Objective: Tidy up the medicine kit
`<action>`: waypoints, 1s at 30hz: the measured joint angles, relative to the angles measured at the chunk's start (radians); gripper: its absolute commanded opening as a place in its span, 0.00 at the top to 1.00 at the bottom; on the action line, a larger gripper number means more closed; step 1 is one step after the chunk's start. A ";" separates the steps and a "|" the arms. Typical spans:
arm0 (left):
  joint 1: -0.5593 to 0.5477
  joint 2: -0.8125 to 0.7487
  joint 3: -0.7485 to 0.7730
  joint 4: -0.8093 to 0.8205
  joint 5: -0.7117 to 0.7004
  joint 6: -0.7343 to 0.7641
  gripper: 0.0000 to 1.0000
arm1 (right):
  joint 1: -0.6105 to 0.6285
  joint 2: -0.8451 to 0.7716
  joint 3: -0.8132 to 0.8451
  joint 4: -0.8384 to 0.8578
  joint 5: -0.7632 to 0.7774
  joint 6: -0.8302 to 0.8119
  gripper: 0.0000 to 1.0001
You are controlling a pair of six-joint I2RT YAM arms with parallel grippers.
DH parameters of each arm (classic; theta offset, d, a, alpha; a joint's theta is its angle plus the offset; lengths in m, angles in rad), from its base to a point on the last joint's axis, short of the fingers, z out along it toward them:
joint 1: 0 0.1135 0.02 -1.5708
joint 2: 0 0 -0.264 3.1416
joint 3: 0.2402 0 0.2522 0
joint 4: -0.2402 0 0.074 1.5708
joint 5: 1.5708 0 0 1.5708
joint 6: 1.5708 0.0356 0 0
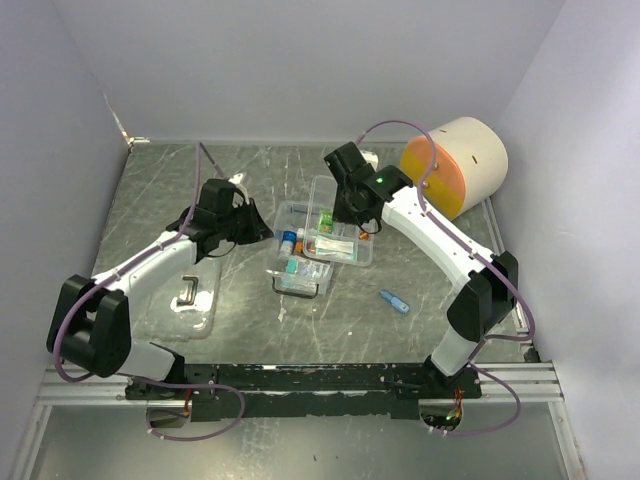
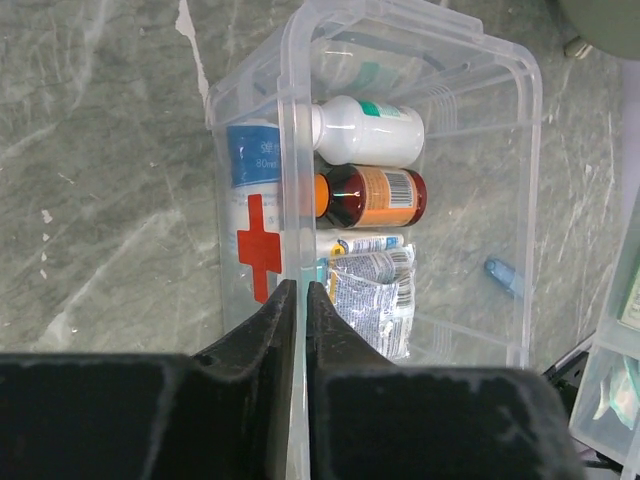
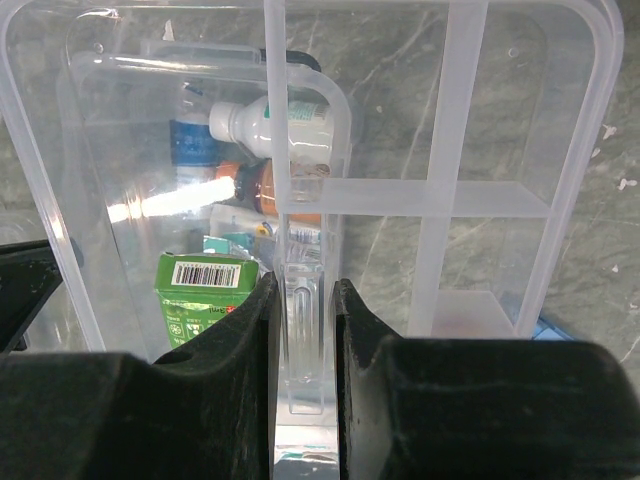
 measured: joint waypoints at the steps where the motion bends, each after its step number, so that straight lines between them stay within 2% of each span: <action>1: 0.000 0.000 0.000 0.003 0.008 -0.001 0.86 | 0.000 0.000 0.000 0.000 0.001 -0.002 1.00; 12: -0.007 0.009 -0.050 0.081 0.185 -0.062 0.85 | 0.002 0.000 0.000 -0.024 0.023 -0.026 1.00; 16: -0.023 0.014 -0.053 0.085 0.220 -0.072 0.80 | 0.004 0.000 0.002 -0.046 0.024 -0.036 1.00; 20: -0.030 -0.033 -0.053 0.032 0.151 -0.061 0.70 | 0.030 0.018 0.032 -0.072 0.026 -0.037 1.00; 26: -0.030 -0.251 0.025 -0.147 -0.098 0.011 0.66 | 0.095 0.107 0.126 -0.096 0.032 -0.042 1.00; 30: -0.030 -0.402 0.065 -0.209 -0.290 0.057 0.66 | 0.119 0.147 0.143 -0.100 0.033 -0.044 1.00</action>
